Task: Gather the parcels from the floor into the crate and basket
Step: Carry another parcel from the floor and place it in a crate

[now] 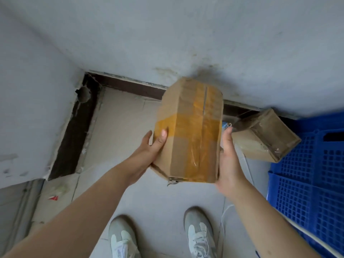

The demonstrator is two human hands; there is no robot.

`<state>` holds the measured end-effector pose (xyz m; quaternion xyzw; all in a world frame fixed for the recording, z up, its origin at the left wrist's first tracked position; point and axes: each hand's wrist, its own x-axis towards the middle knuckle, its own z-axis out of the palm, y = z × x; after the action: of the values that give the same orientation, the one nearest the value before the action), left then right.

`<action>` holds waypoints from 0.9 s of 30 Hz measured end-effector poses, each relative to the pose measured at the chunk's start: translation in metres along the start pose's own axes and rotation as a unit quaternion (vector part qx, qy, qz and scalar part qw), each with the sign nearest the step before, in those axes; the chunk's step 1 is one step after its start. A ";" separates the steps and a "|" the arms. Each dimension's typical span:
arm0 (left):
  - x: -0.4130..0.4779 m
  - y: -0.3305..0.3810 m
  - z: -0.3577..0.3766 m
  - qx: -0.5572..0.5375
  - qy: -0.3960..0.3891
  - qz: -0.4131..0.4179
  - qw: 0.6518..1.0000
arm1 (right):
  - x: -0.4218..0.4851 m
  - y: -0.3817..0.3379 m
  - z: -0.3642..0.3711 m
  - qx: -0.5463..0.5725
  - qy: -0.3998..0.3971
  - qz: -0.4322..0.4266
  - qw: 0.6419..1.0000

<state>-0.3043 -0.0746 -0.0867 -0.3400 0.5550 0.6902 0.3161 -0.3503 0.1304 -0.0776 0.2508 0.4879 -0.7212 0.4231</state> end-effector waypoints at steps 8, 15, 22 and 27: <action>-0.005 -0.021 -0.021 -0.067 0.227 0.131 0.963 | 0.020 0.021 0.005 -0.132 0.171 -0.095 0.972; -0.017 -0.027 -0.047 -0.002 0.056 -0.050 0.997 | 0.019 0.048 0.023 -0.250 0.129 -0.123 0.952; -0.015 -0.045 -0.020 0.056 0.195 0.162 0.966 | 0.044 0.068 0.022 -0.099 0.063 -0.002 0.993; 0.016 -0.064 0.016 0.269 0.180 0.174 0.930 | 0.066 0.095 0.013 -0.334 0.175 0.100 0.921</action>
<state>-0.2636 -0.0463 -0.1328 -0.2589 0.8182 0.4860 0.1651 -0.3025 0.0783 -0.1705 0.2642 0.7390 -0.4154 0.4599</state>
